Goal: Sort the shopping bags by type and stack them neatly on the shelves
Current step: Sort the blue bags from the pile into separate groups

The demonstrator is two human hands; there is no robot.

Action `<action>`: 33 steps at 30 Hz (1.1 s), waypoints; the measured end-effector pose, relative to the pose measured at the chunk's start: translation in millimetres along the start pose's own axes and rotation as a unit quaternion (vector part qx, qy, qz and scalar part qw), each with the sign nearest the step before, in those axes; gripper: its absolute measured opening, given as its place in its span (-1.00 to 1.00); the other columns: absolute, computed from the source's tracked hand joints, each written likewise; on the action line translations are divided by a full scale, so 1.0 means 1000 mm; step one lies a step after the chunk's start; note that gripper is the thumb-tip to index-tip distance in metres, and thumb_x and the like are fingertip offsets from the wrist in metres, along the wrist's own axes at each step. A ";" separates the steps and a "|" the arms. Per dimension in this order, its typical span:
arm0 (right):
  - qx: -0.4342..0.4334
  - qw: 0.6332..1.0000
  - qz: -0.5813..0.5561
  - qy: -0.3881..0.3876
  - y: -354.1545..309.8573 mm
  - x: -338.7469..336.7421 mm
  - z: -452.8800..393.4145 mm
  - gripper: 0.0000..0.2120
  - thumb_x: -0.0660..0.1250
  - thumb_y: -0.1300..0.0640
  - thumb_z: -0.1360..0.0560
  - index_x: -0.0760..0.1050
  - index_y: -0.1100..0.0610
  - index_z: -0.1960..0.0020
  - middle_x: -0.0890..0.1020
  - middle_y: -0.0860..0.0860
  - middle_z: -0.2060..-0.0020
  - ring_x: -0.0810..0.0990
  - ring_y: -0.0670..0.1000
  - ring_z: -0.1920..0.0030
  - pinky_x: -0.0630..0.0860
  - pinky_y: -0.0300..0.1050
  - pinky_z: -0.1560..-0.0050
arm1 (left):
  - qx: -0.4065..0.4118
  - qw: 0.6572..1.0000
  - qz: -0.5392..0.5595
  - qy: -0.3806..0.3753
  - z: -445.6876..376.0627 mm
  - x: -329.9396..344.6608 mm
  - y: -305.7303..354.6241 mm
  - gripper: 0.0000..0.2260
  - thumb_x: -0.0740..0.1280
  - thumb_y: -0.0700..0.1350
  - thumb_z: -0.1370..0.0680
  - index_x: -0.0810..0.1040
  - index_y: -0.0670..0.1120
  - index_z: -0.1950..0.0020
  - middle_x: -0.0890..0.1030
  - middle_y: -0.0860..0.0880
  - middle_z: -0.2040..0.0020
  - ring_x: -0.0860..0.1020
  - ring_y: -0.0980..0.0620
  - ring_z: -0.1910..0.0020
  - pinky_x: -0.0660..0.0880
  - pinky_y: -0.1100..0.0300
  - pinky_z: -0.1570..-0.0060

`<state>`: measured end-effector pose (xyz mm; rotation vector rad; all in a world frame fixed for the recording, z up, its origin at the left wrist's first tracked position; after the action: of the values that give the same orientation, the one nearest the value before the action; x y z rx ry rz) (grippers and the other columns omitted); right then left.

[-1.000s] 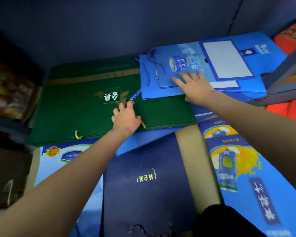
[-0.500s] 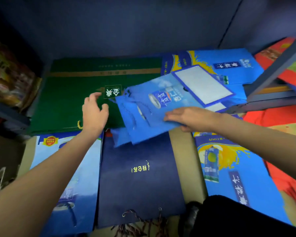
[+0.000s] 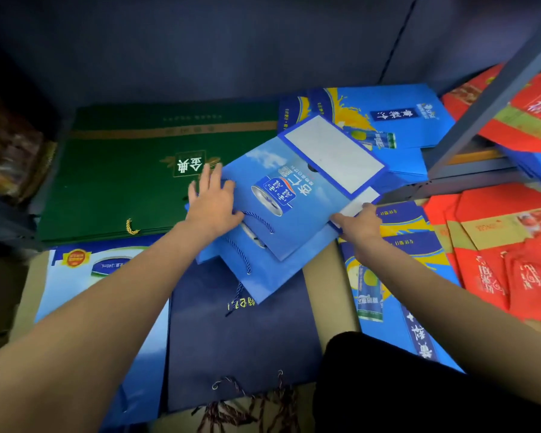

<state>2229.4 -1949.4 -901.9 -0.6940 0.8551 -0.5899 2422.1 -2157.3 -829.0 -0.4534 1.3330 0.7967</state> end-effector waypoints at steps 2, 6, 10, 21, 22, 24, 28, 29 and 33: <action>0.019 0.998 -0.057 -0.005 0.005 0.006 -0.004 -0.27 0.47 0.15 -0.33 0.17 0.18 -0.38 0.41 0.19 -0.26 0.49 0.21 -0.17 0.51 0.18 -0.13 | 0.086 0.995 0.037 0.023 0.002 -0.004 0.035 -0.52 0.27 -0.06 -0.51 0.27 -0.12 -0.40 0.03 -0.15 -0.53 0.00 -0.06 -0.52 0.00 0.02 -0.41; 0.001 0.987 -0.161 0.014 -0.005 0.005 -0.002 -0.28 0.46 0.26 -0.37 0.16 0.13 -0.40 0.50 0.09 -0.16 0.55 0.15 -0.13 0.51 0.21 -0.14 | 0.095 0.986 -0.011 -0.134 0.011 0.048 0.083 -0.28 0.27 0.20 -0.49 0.02 -0.03 -0.51 -0.09 -0.18 -0.54 -0.06 -0.24 -0.50 0.05 -0.14 -0.41; -0.006 0.963 -0.267 0.021 -0.024 0.000 0.006 -0.40 0.40 0.29 -0.43 0.17 0.18 -0.36 0.49 -0.03 0.18 0.56 0.07 0.03 0.57 0.09 -0.02 | 0.077 0.986 -0.083 -0.121 0.009 0.048 0.093 -0.31 0.24 0.18 -0.52 0.02 -0.12 -0.49 0.11 -0.29 -0.46 0.17 -0.33 -0.41 0.31 -0.10 -0.22; -0.069 0.950 -0.302 -0.044 -0.102 -0.031 0.062 -0.79 0.20 0.40 -0.51 0.25 0.14 0.02 0.49 0.10 0.18 0.56 -0.03 0.40 0.54 -0.26 0.47 | 0.166 0.977 0.134 0.015 0.070 -0.073 0.046 -0.66 0.18 -0.14 -0.57 0.40 0.02 -0.35 0.62 -0.11 0.06 0.50 -0.15 0.15 0.36 0.10 0.08; -0.081 0.944 -0.312 -0.065 -0.115 -0.032 0.074 -0.78 0.18 0.40 -0.52 0.24 0.16 -0.05 0.49 0.07 0.19 0.57 -0.03 0.39 0.54 -0.27 0.46 | 0.166 0.976 0.141 0.011 0.082 -0.074 0.042 -0.67 0.19 -0.13 -0.56 0.41 0.03 -0.33 0.59 -0.08 0.12 0.49 -0.14 0.17 0.36 0.11 0.08; -0.114 0.939 -0.303 -0.115 -0.142 -0.027 0.104 -0.75 0.16 0.40 -0.51 0.23 0.18 -0.11 0.51 0.08 0.14 0.60 0.02 0.35 0.56 -0.25 0.41 | 0.158 0.970 0.183 -0.003 0.106 -0.072 0.036 -0.68 0.18 -0.01 -0.52 0.38 0.02 -0.27 0.59 -0.09 0.05 0.53 -0.15 0.04 0.43 0.09 -0.02; -0.176 0.935 -0.221 -0.215 -0.186 0.005 0.177 -0.73 0.16 0.41 -0.52 0.26 0.21 -0.17 0.59 0.14 0.03 0.66 0.04 0.35 0.63 -0.14 0.29 | 0.119 0.968 0.218 -0.035 0.133 -0.065 0.033 -0.36 0.28 0.19 -0.46 0.10 0.06 -0.44 0.44 -0.12 -0.34 0.44 -0.17 -0.25 0.39 0.03 -0.20; -0.183 0.930 -0.203 -0.244 -0.193 0.016 0.193 -0.69 0.15 0.41 -0.53 0.24 0.20 -0.22 0.57 0.16 -0.02 0.67 0.06 0.31 0.64 -0.10 0.23 | 0.107 0.975 0.197 -0.014 0.138 -0.070 0.030 -0.35 0.31 0.05 -0.50 0.04 0.06 -0.49 0.44 -0.16 -0.33 0.45 -0.22 -0.22 0.40 0.03 -0.15; -0.212 0.923 -0.030 -0.321 -0.209 0.054 0.236 -0.55 0.23 0.24 -0.56 0.20 0.10 -0.40 0.47 0.05 -0.11 0.55 0.06 -0.02 0.48 -0.01 -0.15 | 0.032 0.935 0.344 0.077 0.156 -0.101 -0.032 -0.41 0.16 -0.28 -0.41 0.28 -0.01 -0.45 0.57 -0.22 -0.11 0.54 -0.21 -0.03 0.44 0.06 -0.01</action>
<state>2414.6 -2048.4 -660.7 -1.2273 0.3383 -0.1934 2547.9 -2094.4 -703.7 0.0258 1.6849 1.3051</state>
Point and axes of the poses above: each hand's wrist, its own z-axis away from the middle knuckle, its own x-axis out of the palm, y = z × x, the point moved 10 cm from there along -z, towards the middle knuckle
